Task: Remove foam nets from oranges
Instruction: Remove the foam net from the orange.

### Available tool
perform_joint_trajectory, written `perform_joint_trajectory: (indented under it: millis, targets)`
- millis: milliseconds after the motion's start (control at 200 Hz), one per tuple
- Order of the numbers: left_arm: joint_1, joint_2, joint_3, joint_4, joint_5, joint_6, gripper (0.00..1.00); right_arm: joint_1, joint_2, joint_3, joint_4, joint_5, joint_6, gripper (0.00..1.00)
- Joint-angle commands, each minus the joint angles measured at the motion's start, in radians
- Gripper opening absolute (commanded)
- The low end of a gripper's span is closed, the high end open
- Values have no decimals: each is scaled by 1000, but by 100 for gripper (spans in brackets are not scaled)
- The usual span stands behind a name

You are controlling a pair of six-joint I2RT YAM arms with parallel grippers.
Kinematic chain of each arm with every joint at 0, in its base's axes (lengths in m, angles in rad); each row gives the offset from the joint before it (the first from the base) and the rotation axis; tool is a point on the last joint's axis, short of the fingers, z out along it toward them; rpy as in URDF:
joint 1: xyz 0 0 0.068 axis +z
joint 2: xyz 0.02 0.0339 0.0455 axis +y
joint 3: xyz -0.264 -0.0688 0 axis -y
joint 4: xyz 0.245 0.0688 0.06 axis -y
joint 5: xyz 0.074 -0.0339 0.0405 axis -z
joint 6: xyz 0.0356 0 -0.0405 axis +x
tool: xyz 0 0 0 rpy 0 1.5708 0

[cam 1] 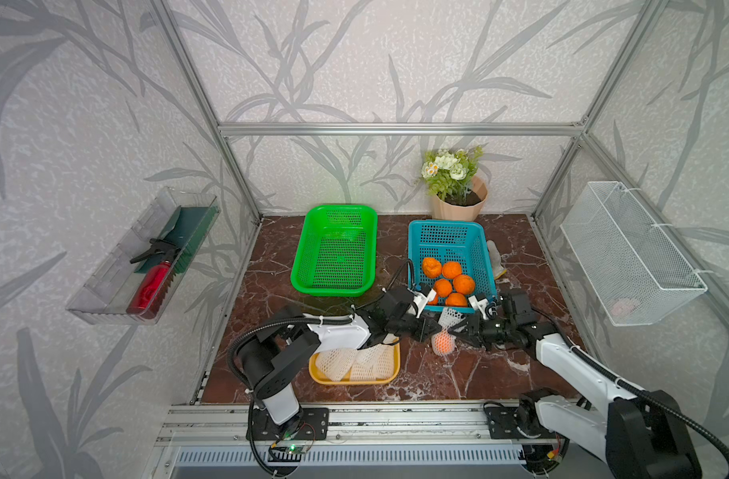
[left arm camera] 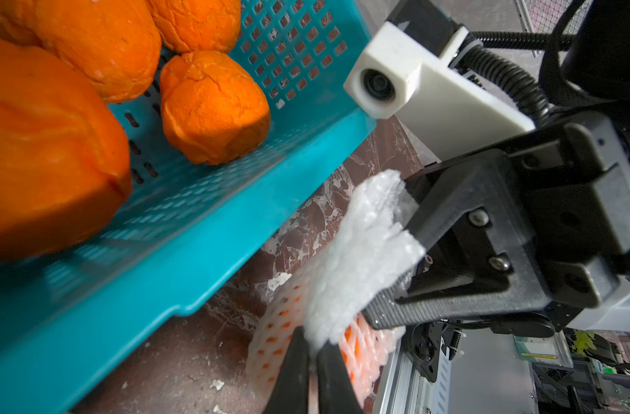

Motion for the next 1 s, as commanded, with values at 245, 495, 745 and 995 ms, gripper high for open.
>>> perform_joint_trajectory:
  millis: [245, 495, 745, 995]
  targets:
    - [-9, 25, 87, 46, 70, -89, 5, -4, -25, 48, -166, 53, -165, 39]
    - [-14, 51, 88, 91, 107, -128, 5, -3, -9, 41, -125, 69, -153, 36]
    - [-16, 44, 76, 98, 120, -136, 5, -4, 14, 56, -104, 56, -153, 10]
    - [-9, 24, 48, 113, 117, -141, 28, -7, 24, 54, -81, 11, -153, 0]
